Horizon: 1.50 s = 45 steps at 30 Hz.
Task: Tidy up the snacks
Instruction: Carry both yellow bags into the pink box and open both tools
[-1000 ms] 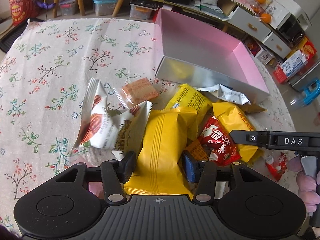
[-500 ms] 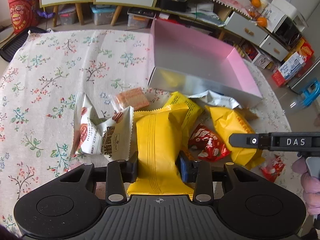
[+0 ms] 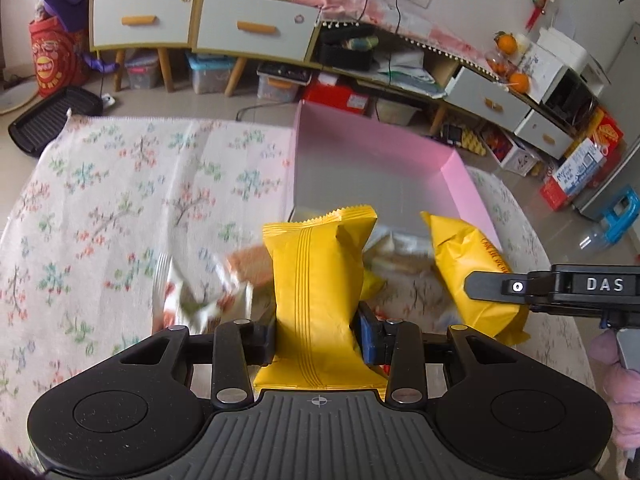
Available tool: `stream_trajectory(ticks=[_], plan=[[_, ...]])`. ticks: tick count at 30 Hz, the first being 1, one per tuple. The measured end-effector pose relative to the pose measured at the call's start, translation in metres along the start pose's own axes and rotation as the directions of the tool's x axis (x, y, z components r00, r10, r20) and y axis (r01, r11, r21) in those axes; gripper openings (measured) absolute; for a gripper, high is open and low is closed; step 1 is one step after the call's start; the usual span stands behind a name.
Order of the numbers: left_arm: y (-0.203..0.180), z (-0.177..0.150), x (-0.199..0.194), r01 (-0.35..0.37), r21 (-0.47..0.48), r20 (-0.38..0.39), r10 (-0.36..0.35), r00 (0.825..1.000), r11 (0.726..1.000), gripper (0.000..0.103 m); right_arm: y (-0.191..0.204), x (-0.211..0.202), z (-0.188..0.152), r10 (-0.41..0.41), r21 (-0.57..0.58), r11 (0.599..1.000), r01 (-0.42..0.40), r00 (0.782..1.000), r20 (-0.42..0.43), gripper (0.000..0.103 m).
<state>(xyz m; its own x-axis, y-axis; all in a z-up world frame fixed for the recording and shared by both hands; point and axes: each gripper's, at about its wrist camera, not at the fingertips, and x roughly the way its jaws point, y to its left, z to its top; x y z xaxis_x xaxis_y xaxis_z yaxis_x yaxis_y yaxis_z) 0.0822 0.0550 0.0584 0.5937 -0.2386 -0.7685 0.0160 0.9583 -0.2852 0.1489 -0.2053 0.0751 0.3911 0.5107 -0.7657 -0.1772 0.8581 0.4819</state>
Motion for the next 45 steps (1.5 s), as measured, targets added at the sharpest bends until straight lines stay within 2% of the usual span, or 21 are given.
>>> stream_trajectory(ticks=[7,13,17,23,26,30,34,39,42,45], plan=[[-0.018,0.044,0.025,-0.016,0.032,0.026,0.015,1.0,0.999,0.035,-0.014,-0.001,0.017,-0.004,0.05,0.999,0.0,0.997,0.083,0.034],[-0.038,0.078,0.055,-0.042,0.101,0.067,0.035,0.997,0.994,0.035,-0.029,-0.002,0.026,-0.05,0.066,0.997,0.039,0.982,0.18,0.034],[-0.042,0.088,0.08,-0.058,0.087,0.081,0.051,0.995,0.995,0.035,-0.04,0.003,0.035,-0.092,0.078,0.994,0.076,0.972,0.218,0.034],[-0.049,0.084,0.115,-0.113,0.142,0.095,0.1,0.99,0.983,0.036,-0.043,0.012,0.046,-0.083,0.063,0.996,0.069,0.961,0.262,0.034],[-0.049,0.078,0.125,-0.118,0.169,0.104,0.102,0.989,0.978,0.036,-0.043,0.02,0.048,-0.068,0.045,0.997,0.058,0.96,0.273,0.034],[-0.051,0.066,0.133,-0.144,0.208,0.074,0.131,0.989,0.967,0.036,-0.041,0.028,0.046,-0.096,0.015,0.995,0.096,0.958,0.27,0.034],[-0.049,0.057,0.128,-0.145,0.214,0.072,0.133,0.989,0.966,0.036,-0.042,0.03,0.044,-0.121,0.006,0.992,0.124,0.959,0.255,0.034],[-0.051,0.049,0.119,-0.146,0.244,0.047,0.138,0.989,0.959,0.036,-0.04,0.029,0.045,-0.118,0.006,0.993,0.12,0.961,0.252,0.034],[-0.048,0.047,0.116,-0.147,0.224,0.039,0.142,0.989,0.963,0.036,-0.037,0.031,0.046,-0.11,0.0,0.994,0.114,0.961,0.252,0.034],[-0.047,0.047,0.113,-0.155,0.226,0.069,0.143,0.987,0.962,0.037,-0.033,0.033,0.045,-0.112,-0.022,0.992,0.122,0.961,0.252,0.034]])
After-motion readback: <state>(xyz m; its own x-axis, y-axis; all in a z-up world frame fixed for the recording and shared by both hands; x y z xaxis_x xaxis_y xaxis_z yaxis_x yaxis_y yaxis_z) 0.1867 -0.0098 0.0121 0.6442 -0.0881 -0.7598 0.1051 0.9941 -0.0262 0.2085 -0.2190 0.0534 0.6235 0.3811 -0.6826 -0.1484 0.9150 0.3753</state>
